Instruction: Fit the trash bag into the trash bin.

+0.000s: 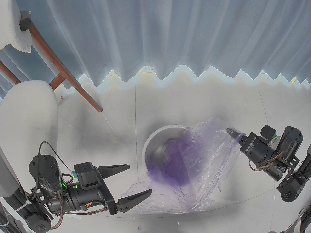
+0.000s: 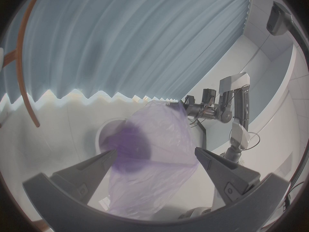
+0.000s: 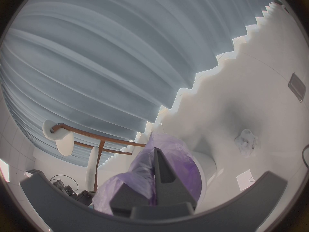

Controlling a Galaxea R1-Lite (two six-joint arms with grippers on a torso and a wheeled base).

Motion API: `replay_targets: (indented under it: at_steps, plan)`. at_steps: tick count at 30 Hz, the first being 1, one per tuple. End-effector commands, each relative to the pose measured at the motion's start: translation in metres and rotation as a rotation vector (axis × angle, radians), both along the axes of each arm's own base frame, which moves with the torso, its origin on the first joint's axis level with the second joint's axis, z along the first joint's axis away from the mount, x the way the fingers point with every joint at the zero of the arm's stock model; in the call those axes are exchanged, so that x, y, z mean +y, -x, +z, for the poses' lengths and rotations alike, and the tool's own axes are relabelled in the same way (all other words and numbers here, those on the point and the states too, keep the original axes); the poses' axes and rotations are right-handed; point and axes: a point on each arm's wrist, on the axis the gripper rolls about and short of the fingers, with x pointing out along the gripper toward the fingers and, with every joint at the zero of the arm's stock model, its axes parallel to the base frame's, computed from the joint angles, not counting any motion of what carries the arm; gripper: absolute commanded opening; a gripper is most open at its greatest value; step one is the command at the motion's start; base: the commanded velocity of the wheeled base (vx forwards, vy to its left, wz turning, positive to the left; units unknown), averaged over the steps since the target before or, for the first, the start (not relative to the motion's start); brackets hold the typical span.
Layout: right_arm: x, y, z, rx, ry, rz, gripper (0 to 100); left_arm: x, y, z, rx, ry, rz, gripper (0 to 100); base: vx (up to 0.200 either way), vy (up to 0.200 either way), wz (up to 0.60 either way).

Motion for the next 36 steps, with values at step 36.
replay_targets:
  at_steps: [36]
  plan:
    - [0.006, -0.008, -0.013, 0.034, 0.018, 0.009, 0, 0.014, 0.0, -0.074, 0.109, -0.359, -0.031, 100, 0.0, 0.0, 0.0]
